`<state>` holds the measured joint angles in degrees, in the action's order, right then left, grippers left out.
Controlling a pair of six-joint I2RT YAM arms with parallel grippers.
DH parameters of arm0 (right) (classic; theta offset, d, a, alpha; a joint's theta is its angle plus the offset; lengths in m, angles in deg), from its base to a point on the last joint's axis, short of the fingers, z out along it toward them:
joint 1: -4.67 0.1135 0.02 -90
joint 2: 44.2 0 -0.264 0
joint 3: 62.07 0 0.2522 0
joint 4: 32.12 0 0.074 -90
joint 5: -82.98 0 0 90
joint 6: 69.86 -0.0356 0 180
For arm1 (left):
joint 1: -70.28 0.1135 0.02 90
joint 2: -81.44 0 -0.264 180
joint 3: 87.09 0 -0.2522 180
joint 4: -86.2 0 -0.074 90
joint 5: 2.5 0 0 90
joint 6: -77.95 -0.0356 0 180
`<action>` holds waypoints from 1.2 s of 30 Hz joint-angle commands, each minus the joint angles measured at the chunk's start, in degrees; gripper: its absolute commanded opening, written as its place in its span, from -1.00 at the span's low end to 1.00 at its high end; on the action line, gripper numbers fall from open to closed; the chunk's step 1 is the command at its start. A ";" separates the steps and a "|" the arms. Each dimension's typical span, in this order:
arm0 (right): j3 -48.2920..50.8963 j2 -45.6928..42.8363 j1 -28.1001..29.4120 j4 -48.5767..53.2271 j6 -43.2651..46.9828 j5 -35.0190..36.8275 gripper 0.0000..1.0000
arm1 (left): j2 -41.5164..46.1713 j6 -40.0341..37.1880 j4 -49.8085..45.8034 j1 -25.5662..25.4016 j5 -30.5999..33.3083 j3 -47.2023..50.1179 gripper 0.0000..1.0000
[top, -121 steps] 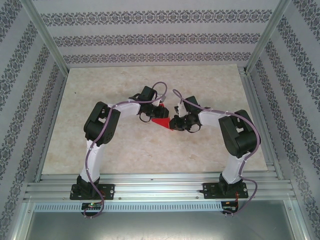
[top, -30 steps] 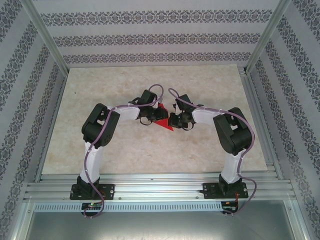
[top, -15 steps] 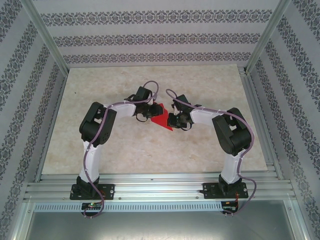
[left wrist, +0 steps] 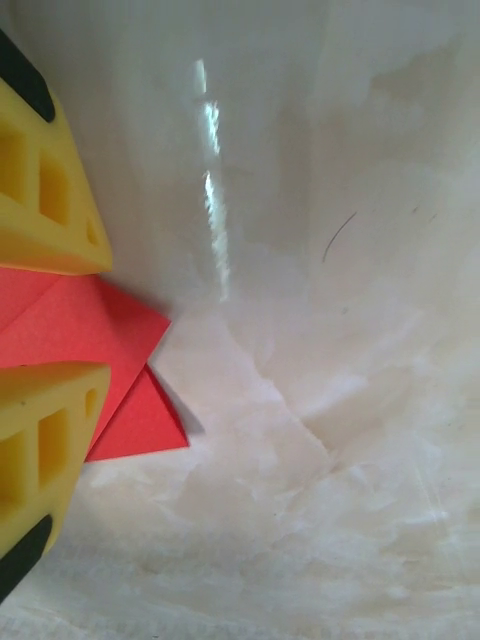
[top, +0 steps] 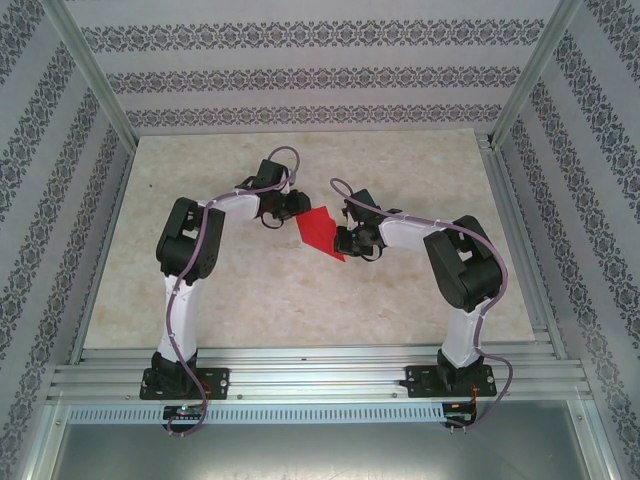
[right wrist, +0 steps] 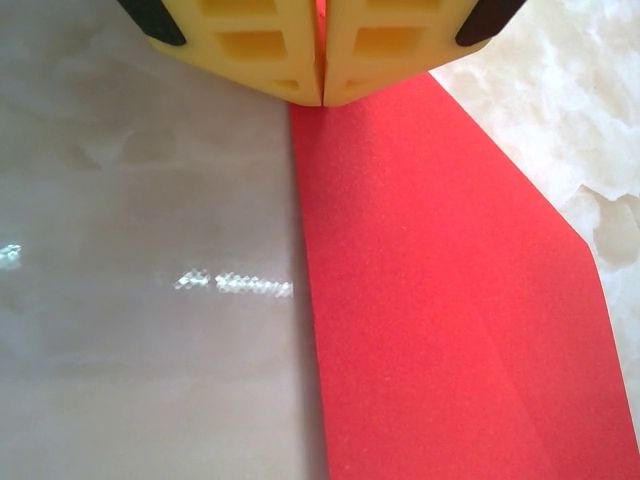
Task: Fold a paper plane with a square sheet of paper (fold left side to right side)
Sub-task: Fourth fold the wing at the center of the table.
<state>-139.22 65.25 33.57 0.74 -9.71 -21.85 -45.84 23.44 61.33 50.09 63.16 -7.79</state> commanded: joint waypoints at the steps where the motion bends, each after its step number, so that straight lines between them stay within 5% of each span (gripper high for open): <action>1: 2.99 4.90 1.06 11.41 1.45 3.67 -0.80 | 1.90 -3.68 0.06 4.81 5.08 1.95 -0.36; 11: 2.06 4.63 1.06 11.67 1.63 3.77 -0.80 | 11.50 -2.99 6.33 -1.53 -4.41 10.51 -0.38; 20: 1.96 4.55 1.08 11.84 1.72 3.93 -0.80 | 5.83 0.44 8.91 -9.04 -6.89 6.69 -0.37; 28: 2.06 4.44 1.15 11.88 1.66 4.37 -0.80 | 0.05 -2.41 4.04 -8.72 -1.63 2.71 -0.37; 36: 2.32 4.46 1.15 12.37 2.09 5.29 -0.79 | 0.51 -5.08 1.77 -2.62 2.78 4.59 -0.31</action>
<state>-139.97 65.47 33.92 1.85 -8.64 -20.80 -44.60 21.86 67.01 42.72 59.68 -3.68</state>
